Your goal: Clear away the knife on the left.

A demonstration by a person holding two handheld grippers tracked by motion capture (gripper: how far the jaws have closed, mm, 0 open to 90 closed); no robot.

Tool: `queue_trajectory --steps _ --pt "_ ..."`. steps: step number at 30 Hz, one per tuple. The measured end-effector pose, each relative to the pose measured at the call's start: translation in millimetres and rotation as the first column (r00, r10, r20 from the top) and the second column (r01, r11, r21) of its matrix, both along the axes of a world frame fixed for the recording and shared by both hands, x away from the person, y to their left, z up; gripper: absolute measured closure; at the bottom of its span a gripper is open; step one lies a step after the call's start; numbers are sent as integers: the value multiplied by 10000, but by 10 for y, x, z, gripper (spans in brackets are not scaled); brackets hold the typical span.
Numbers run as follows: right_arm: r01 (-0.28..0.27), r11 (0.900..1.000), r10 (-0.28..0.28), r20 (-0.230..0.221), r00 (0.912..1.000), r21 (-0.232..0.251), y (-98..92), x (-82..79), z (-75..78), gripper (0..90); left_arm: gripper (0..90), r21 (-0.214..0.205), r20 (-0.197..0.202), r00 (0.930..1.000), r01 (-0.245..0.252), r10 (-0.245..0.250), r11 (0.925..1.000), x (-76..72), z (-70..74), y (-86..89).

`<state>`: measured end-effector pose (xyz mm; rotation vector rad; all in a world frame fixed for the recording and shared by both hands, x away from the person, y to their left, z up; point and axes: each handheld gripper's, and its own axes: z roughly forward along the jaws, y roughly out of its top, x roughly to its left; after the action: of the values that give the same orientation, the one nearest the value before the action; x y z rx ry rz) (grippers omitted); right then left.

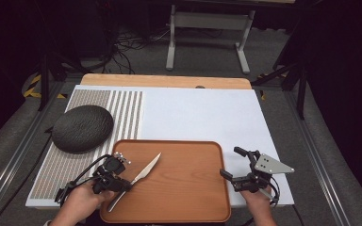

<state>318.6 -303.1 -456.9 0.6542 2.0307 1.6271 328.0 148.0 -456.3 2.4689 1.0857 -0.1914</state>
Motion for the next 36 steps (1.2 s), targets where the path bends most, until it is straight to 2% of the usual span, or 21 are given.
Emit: queue_trajectory --steps 4,5,12,14,20,22,23,25,27,29,31,33,34,36 --pt "-23 10000 23 2 10000 -29 0 0 1 45 796 24 19 10000 -43 43 10000 -2 0 1" --pt "-26 10000 26 3 10000 -32 1 0 1 45 796 134 140 9999 -13 11 9999 0 1 2" --pt "-32 10000 32 8 10000 -22 -1 -1 2 45 794 79 73 10000 -34 34 10000 -11 3 -7" --pt "-36 10000 36 -14 10000 15 0 0 0 45 797 198 88 9999 -63 61 9998 -19 3 -10" --pt "-82 10000 82 -12 10000 29 1 5 -3 45 781 244 295 9996 41 -48 9997 -19 8 -14" --pt "-69 10000 69 -26 10000 34 0 4 -3 45 716 242 296 9995 47 -54 9997 -21 11 -15" --pt "-65 10000 65 -22 10000 37 0 4 -3 45 716 209 342 9994 30 -37 9998 -29 13 -25" --pt "-65 10000 65 -20 10000 44 0 4 -3 45 609 236 437 9989 162 -172 9996 -29 19 -32" --pt "-57 10000 58 -30 10000 49 -2 4 -3 44 598 212 583 9977 325 -337 9992 -36 28 -35" --pt "-107 9999 107 -21 9999 92 -5 6 -2 44 483 -108 614 9966 557 -549 9984 -36 49 -30" --pt "-114 9999 115 -38 9999 126 -4 6 -3 43 382 -277 1059 9915 788 -754 9965 -44 75 -35" --pt "-120 9998 120 -45 9999 143 -4 5 -3 43 309 -347 1521 9832 1072 -1008 9936 -57 98 -53" --pt "-117 9998 118 -36 9999 136 -3 6 -3 43 304 -375 1732 9787 1183 -1101 9923 -68 109 -63" --pt "-114 9998 115 -38 9999 141 -3 6 -4 43 313 -298 2261 9650 1429 -1326 9893 -79 136 -83"
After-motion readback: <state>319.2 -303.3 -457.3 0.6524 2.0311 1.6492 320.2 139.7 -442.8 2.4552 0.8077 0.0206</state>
